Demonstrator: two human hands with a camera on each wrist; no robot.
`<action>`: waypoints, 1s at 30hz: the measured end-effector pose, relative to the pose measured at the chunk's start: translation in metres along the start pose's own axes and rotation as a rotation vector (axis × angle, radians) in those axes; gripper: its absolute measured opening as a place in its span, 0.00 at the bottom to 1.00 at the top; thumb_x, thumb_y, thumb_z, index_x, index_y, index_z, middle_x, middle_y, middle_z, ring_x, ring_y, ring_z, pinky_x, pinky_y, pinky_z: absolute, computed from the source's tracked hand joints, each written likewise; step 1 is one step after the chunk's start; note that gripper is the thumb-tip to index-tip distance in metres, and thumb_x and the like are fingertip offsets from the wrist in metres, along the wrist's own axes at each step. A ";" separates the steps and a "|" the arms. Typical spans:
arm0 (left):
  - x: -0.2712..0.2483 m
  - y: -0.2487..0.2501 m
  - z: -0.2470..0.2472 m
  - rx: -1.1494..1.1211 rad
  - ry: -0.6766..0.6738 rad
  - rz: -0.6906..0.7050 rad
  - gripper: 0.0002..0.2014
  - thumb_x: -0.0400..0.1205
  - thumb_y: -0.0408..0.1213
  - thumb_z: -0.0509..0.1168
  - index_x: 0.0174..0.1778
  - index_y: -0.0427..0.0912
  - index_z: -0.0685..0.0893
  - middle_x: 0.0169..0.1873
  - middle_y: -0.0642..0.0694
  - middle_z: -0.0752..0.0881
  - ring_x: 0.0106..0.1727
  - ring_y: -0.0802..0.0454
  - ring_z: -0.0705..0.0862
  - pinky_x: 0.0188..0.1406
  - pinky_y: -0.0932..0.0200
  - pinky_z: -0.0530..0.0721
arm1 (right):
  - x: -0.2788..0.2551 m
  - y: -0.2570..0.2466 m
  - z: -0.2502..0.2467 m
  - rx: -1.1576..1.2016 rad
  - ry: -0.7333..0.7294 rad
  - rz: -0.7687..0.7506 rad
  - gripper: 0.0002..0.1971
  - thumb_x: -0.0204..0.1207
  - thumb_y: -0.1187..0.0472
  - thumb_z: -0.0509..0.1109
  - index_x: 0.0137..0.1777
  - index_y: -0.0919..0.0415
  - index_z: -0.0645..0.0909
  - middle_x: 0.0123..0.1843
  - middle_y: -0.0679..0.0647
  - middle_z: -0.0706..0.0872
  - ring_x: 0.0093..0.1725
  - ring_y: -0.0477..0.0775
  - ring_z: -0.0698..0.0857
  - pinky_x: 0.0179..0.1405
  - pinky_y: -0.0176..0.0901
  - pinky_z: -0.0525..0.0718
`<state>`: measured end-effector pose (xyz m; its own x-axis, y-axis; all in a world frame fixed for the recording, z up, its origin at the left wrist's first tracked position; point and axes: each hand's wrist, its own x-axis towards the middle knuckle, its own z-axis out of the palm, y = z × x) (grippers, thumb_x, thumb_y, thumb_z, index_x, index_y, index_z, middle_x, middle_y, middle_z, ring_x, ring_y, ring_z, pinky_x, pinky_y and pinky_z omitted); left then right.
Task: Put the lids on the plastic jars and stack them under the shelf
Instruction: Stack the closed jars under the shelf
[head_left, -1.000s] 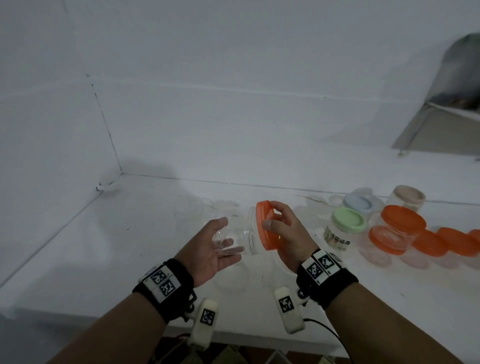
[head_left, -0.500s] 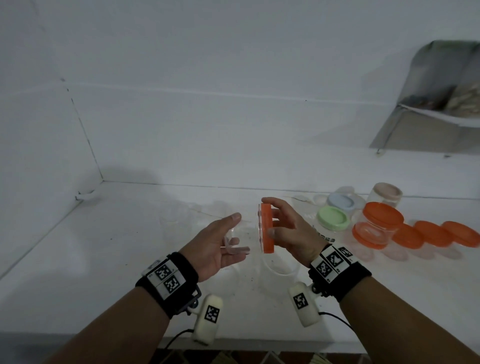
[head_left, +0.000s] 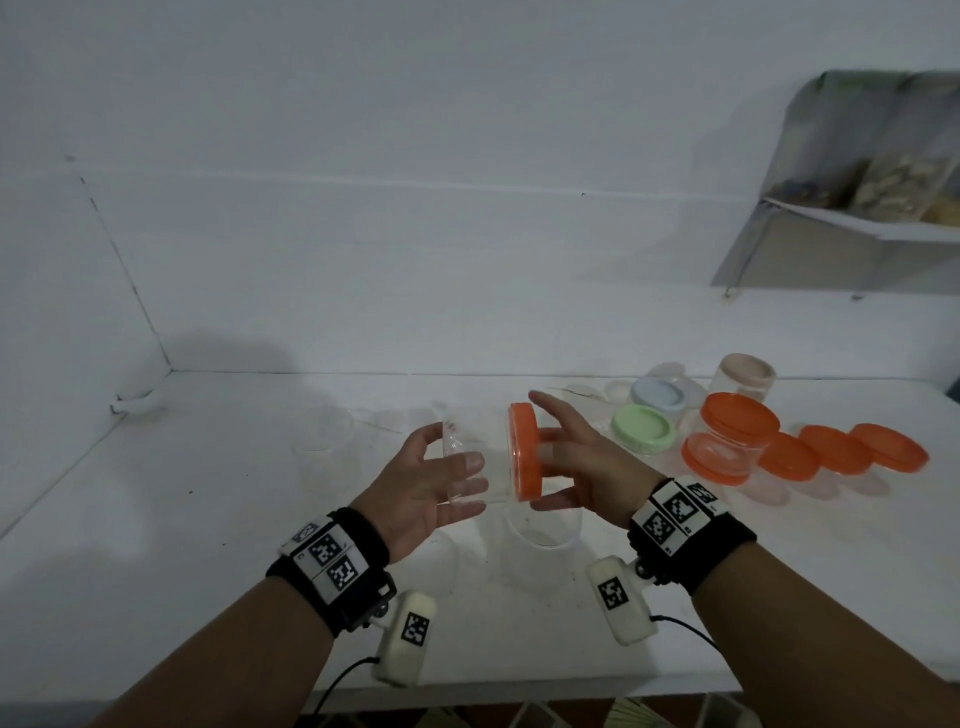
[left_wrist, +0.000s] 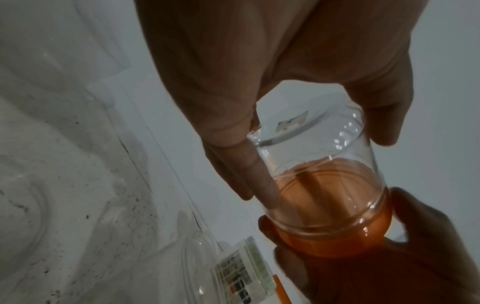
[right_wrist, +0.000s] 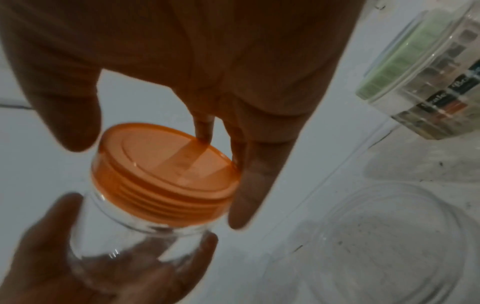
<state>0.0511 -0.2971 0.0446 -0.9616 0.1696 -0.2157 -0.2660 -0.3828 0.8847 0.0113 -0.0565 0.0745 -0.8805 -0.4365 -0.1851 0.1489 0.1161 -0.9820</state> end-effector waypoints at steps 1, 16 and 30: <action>0.001 -0.001 0.000 -0.006 -0.012 -0.012 0.43 0.66 0.37 0.85 0.77 0.52 0.74 0.62 0.37 0.88 0.65 0.32 0.90 0.56 0.39 0.91 | 0.001 0.001 0.000 -0.024 -0.008 -0.022 0.31 0.75 0.47 0.78 0.78 0.35 0.75 0.70 0.58 0.85 0.61 0.62 0.91 0.60 0.70 0.90; 0.020 -0.012 0.019 0.140 -0.071 0.034 0.52 0.58 0.33 0.90 0.78 0.57 0.73 0.67 0.37 0.83 0.65 0.37 0.90 0.61 0.34 0.90 | -0.001 0.009 -0.009 0.070 0.108 0.209 0.42 0.65 0.27 0.75 0.66 0.63 0.83 0.50 0.70 0.88 0.40 0.66 0.87 0.40 0.59 0.91; 0.037 -0.020 0.048 0.094 -0.145 -0.001 0.45 0.67 0.24 0.84 0.77 0.52 0.74 0.71 0.32 0.82 0.64 0.31 0.90 0.59 0.32 0.90 | -0.013 0.014 -0.039 0.164 0.197 0.126 0.38 0.62 0.38 0.79 0.66 0.63 0.83 0.53 0.69 0.87 0.46 0.67 0.86 0.44 0.56 0.88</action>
<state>0.0243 -0.2399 0.0385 -0.9398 0.3014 -0.1611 -0.2531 -0.2970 0.9207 0.0075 -0.0146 0.0643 -0.9186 -0.2442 -0.3108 0.3193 0.0054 -0.9476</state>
